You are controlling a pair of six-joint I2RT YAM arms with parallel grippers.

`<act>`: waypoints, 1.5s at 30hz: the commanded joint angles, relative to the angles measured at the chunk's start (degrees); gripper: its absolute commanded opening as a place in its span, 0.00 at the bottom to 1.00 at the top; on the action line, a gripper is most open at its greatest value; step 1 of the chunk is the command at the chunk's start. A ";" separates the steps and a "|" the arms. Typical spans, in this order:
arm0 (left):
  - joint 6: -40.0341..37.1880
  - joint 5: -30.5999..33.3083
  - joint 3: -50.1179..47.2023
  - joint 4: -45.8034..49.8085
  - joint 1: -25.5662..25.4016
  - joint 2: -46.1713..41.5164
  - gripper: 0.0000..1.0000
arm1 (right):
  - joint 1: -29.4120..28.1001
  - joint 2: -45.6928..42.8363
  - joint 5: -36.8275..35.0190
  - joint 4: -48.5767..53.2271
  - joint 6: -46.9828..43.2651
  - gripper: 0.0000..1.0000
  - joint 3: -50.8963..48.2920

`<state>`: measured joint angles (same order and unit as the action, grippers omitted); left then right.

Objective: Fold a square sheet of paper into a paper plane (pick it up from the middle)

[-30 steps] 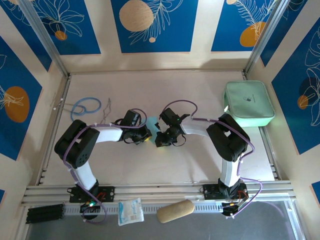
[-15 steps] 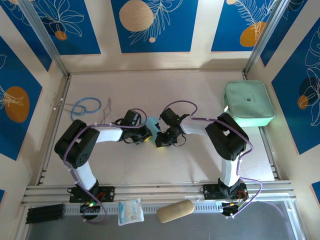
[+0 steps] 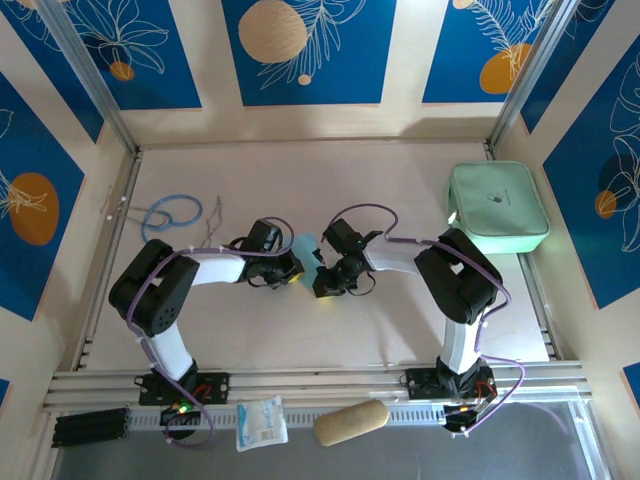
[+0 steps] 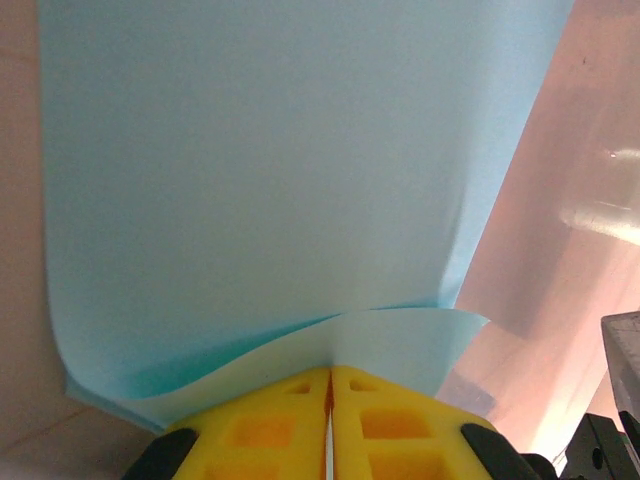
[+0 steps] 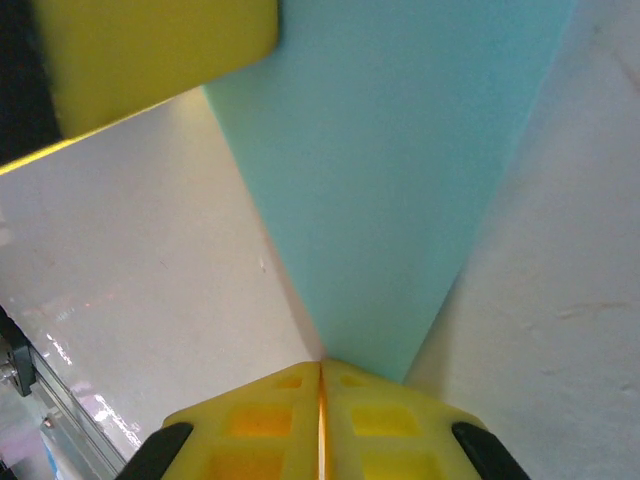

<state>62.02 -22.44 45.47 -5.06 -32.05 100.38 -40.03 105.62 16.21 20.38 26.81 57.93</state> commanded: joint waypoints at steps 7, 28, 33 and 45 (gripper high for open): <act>-1.30 0.66 -1.02 3.04 0.09 1.14 0.10 | 0.26 -1.55 0.96 1.77 0.36 0.10 0.37; -1.92 -1.94 -0.65 -0.52 0.11 -0.10 0.10 | 0.44 3.21 -1.33 0.52 0.76 0.08 2.89; -3.63 -2.97 -0.47 -2.15 -0.15 -2.30 0.10 | 0.32 4.02 -2.27 1.74 0.42 0.08 2.76; -5.17 -3.95 -1.44 -2.89 -1.55 0.38 0.10 | 0.35 5.27 -3.71 4.14 1.03 0.06 3.78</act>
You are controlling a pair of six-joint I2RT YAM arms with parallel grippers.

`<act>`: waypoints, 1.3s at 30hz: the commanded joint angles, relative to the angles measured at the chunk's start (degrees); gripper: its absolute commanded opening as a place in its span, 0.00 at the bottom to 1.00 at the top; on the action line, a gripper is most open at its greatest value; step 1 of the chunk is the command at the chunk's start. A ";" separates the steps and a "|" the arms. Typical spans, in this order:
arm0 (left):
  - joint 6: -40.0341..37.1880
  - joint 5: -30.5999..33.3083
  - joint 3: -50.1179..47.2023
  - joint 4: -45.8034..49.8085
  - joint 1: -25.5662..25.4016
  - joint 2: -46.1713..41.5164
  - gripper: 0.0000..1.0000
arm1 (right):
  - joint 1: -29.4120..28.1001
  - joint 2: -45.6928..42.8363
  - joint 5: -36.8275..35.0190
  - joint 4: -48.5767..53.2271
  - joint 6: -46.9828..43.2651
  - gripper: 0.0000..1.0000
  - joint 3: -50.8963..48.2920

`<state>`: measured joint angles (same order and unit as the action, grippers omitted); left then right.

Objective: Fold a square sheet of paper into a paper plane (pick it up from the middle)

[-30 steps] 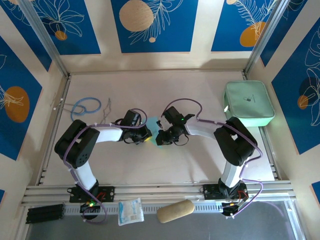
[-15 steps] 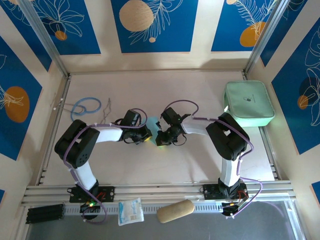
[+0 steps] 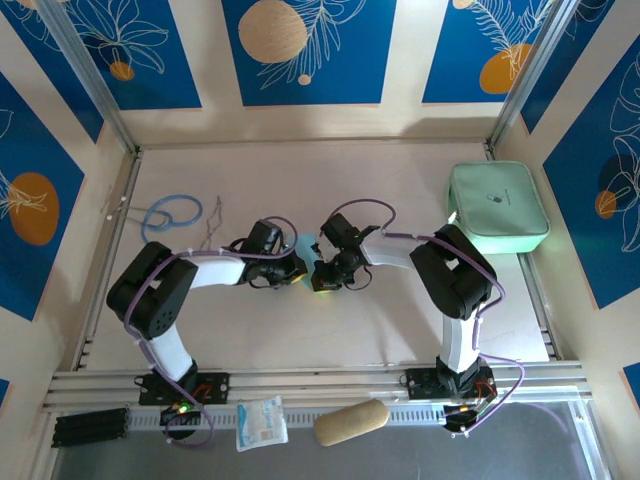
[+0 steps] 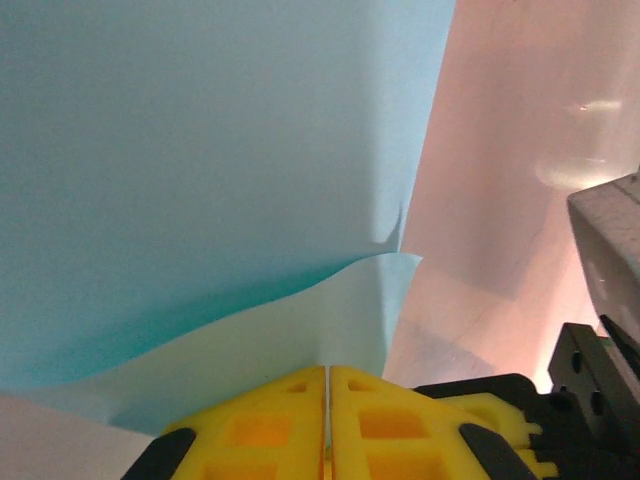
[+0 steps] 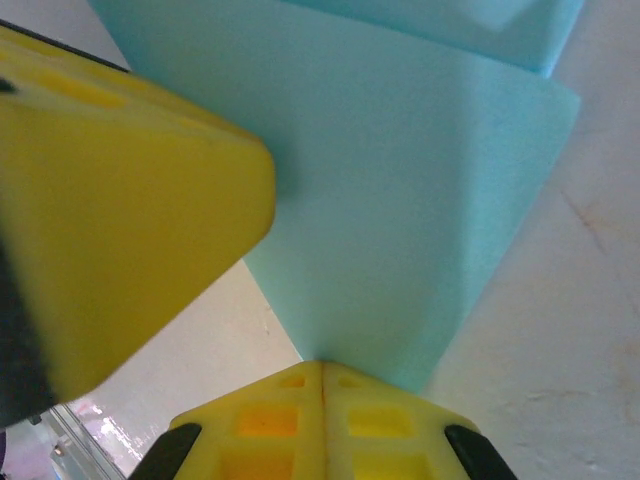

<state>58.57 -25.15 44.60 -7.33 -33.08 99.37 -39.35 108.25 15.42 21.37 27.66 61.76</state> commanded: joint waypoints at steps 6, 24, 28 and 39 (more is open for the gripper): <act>-6.10 2.74 -0.40 3.76 -0.32 1.98 0.10 | -0.33 3.53 -4.04 4.82 0.49 0.06 -0.04; -18.44 7.80 1.23 14.45 14.34 0.70 0.10 | 0.07 4.71 -8.22 9.22 1.43 0.06 -2.16; -20.44 8.57 3.03 17.72 15.41 -2.07 0.10 | 0.06 4.60 -7.69 8.64 2.01 0.06 -1.91; -15.70 5.20 2.03 16.17 12.13 -14.70 0.12 | 0.76 -0.56 -2.78 3.64 4.48 0.07 -1.02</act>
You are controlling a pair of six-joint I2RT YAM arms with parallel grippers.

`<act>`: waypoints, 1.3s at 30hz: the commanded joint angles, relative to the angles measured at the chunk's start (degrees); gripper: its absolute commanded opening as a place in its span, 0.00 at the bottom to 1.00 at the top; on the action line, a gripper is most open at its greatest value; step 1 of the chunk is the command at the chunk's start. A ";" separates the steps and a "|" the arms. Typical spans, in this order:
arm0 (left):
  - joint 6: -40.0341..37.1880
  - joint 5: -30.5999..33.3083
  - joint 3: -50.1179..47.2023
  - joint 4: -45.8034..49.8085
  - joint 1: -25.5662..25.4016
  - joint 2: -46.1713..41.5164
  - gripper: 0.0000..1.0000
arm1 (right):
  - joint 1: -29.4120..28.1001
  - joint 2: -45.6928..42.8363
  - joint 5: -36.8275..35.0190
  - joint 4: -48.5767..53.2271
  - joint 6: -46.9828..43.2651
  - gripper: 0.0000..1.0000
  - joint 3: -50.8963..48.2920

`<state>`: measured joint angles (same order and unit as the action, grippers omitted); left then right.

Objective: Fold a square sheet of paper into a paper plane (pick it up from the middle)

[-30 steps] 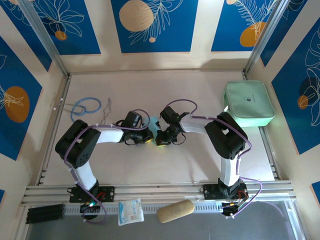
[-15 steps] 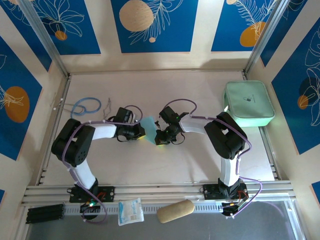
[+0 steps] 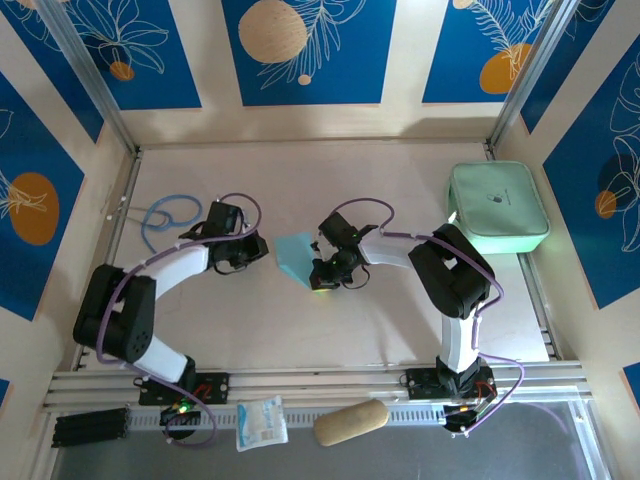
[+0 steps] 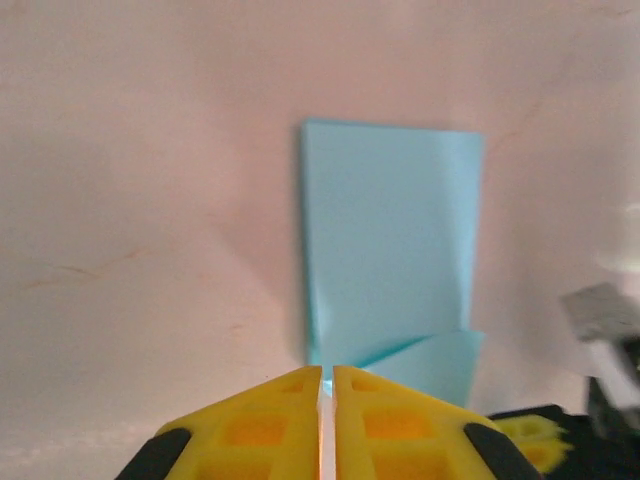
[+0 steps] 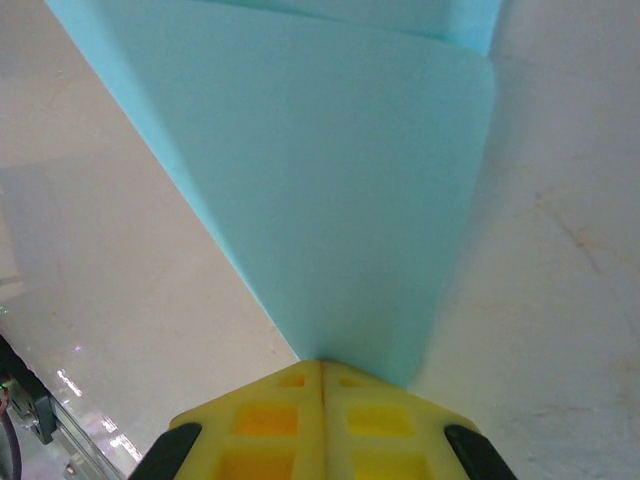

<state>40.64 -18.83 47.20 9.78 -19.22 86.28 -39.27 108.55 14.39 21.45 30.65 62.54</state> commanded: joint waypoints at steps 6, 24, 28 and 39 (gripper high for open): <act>9.41 -5.14 -3.21 -11.00 -8.12 1.22 0.13 | 0.95 -6.92 1.59 -1.42 1.51 0.09 -0.35; 11.52 -3.01 -1.33 -13.27 -12.16 13.02 0.07 | 0.60 1.13 -0.75 -0.12 1.39 0.09 4.16; 11.21 -1.02 -0.80 -11.05 -12.13 13.87 0.06 | 0.59 1.17 0.26 -0.52 0.51 0.09 4.00; 10.99 1.21 -1.06 -7.93 -12.15 14.47 0.05 | -0.11 2.24 1.52 0.60 -1.44 0.09 3.29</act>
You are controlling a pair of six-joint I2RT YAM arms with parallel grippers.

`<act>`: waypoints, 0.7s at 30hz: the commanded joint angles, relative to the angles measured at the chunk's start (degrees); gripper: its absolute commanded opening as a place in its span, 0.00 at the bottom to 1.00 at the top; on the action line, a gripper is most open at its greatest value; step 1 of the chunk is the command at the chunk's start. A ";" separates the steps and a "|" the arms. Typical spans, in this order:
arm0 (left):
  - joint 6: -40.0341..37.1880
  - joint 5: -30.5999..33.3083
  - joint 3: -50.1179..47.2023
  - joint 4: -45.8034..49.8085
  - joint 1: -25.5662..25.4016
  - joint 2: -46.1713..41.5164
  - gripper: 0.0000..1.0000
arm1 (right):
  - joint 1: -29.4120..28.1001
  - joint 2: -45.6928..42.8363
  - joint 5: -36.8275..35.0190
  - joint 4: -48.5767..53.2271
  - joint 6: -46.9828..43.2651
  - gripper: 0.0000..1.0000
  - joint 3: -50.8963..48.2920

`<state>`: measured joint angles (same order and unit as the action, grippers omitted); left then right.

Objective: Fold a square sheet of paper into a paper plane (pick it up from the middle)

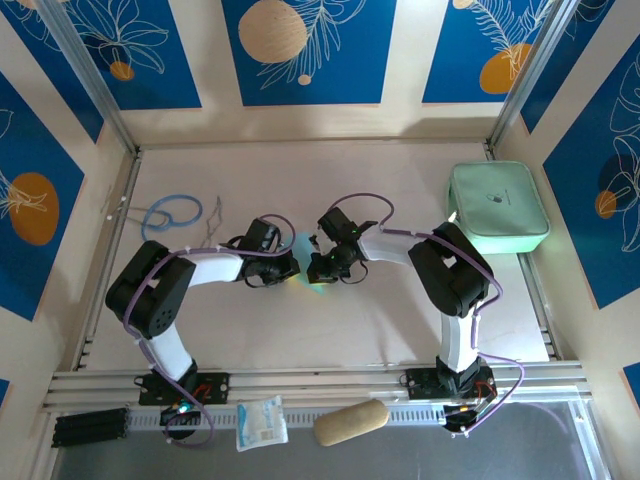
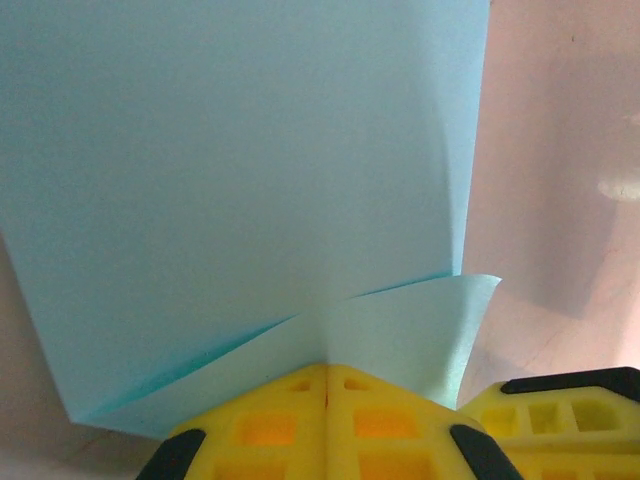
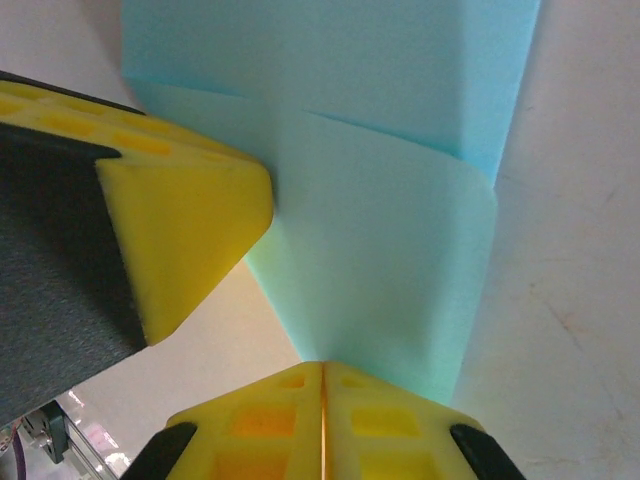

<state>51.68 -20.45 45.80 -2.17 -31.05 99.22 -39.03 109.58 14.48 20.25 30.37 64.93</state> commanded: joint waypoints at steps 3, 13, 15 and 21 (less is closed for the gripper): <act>-0.43 3.51 0.26 4.76 -0.28 1.83 0.05 | -0.43 1.24 0.85 2.80 -1.41 0.09 0.14; -1.93 4.99 -0.03 6.01 -0.17 2.65 0.04 | 0.26 -6.15 0.72 3.86 -4.25 0.09 -9.45; -2.19 4.40 0.37 5.64 -0.23 2.56 0.04 | 0.44 -7.93 0.77 3.18 -4.41 0.09 -11.27; -1.94 0.29 3.54 3.89 -0.17 -0.57 0.09 | 1.74 -14.06 -0.08 -1.44 -1.80 0.09 -10.26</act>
<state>50.52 -19.86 47.33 -0.43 -31.16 99.50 -38.00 99.74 14.31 20.71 27.49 53.60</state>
